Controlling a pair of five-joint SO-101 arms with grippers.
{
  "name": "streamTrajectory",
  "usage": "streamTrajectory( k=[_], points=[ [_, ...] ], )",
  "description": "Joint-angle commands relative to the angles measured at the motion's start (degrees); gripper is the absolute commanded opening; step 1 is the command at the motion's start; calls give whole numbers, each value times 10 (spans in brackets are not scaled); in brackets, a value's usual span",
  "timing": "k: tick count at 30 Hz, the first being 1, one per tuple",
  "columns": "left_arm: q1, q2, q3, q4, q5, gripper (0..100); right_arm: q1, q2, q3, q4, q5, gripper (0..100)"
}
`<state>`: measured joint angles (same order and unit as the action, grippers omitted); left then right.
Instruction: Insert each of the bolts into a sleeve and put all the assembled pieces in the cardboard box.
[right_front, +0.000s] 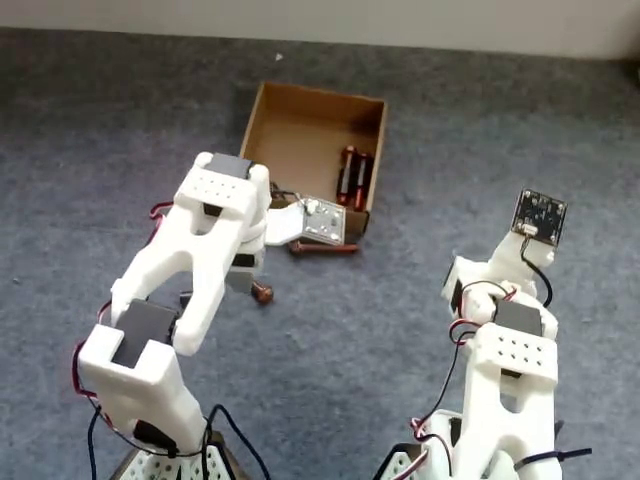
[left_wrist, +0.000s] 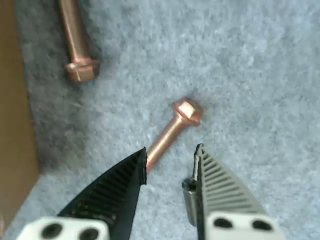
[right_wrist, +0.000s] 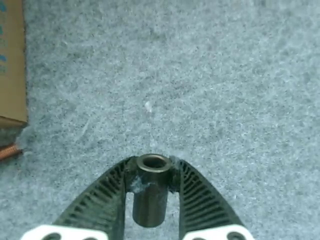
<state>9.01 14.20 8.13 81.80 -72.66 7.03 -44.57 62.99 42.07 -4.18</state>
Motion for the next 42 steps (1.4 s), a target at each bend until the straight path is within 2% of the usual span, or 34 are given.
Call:
streamTrajectory(
  k=[1, 10, 12, 15, 17, 23, 27, 34, 39, 42],
  points=[
    [17, 33, -7, -43, -17, 178, 5, -11, -3, -13, -2, 5],
    [17, 95, -22, -57, -16, 172, 3, -11, -3, -13, -2, 5],
    [21, 95, -18, -58, -15, 135, 3, -11, -3, -13, -2, 5],
    [36, 96, -17, -55, -15, 18, 3, -11, -3, -13, -2, 5],
    [39, 94, -17, -54, -14, 13, 2, -11, -3, -14, -2, 5],
    [44, 61, -34, -54, 120, 5, 2, -12, -3, -25, -2, 5],
    [42, -9, -32, -54, 189, 5, 2, -17, -4, -25, -2, 5],
    [44, -155, -4, -56, 349, 7, 2, -25, -8, -22, -4, 5],
    [46, -289, 62, -58, 427, 8, -19, -122, 0, 22, -6, 5],
    [46, -372, 104, -59, 508, 18, -57, -201, 29, 37, -4, 5]
  ],
)
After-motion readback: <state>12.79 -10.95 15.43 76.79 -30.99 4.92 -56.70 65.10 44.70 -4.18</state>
